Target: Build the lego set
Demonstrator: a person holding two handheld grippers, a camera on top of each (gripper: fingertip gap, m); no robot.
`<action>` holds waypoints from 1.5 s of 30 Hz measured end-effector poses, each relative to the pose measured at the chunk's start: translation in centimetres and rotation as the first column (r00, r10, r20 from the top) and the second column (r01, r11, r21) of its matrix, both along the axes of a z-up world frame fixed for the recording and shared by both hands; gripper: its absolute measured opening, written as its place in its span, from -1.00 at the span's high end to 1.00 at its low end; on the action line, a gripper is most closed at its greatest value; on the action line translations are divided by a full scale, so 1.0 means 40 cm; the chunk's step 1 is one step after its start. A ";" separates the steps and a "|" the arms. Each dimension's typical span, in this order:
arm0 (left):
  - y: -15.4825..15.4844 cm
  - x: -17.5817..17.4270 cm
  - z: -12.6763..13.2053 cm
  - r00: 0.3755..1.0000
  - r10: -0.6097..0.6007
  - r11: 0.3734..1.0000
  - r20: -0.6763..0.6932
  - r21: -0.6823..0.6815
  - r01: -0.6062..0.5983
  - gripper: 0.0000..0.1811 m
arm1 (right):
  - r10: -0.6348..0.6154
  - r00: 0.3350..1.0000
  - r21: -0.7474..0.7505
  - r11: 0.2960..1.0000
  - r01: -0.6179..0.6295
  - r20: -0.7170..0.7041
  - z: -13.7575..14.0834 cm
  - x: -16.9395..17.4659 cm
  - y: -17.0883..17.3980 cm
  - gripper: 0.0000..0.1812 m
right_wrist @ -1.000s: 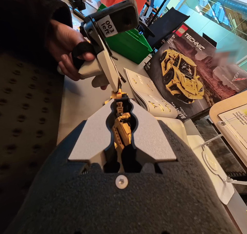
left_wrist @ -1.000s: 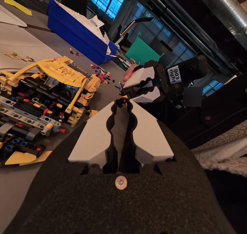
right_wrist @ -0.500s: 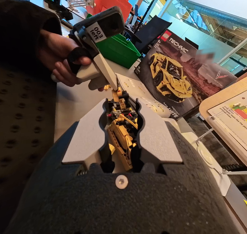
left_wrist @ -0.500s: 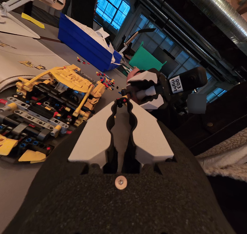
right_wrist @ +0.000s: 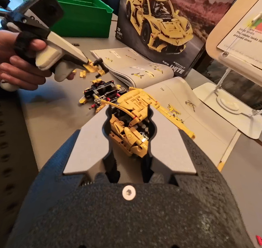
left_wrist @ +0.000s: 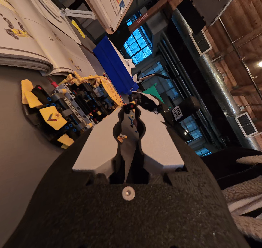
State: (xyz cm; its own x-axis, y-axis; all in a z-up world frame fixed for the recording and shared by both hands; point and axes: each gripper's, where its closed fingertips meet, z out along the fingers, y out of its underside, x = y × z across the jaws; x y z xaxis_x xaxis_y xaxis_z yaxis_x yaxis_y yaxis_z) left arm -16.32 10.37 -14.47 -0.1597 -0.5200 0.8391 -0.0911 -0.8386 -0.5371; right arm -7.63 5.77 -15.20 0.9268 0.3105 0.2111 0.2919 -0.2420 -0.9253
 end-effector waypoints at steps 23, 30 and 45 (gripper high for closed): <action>-0.061 -0.005 0.071 0.992 -0.058 0.974 0.111 0.223 0.032 0.84 | 0.206 0.977 0.087 0.974 -0.210 0.050 0.033 -0.104 -0.039 0.62; -0.136 0.001 0.098 0.990 -0.069 0.814 0.127 0.581 -0.018 0.84 | 0.233 0.972 0.106 0.966 -0.234 0.025 0.045 -0.113 -0.047 0.64; -0.138 0.007 0.082 0.993 -0.072 0.818 0.089 0.576 0.008 0.84 | 0.229 0.973 0.097 0.968 -0.231 0.032 0.040 -0.113 -0.047 0.70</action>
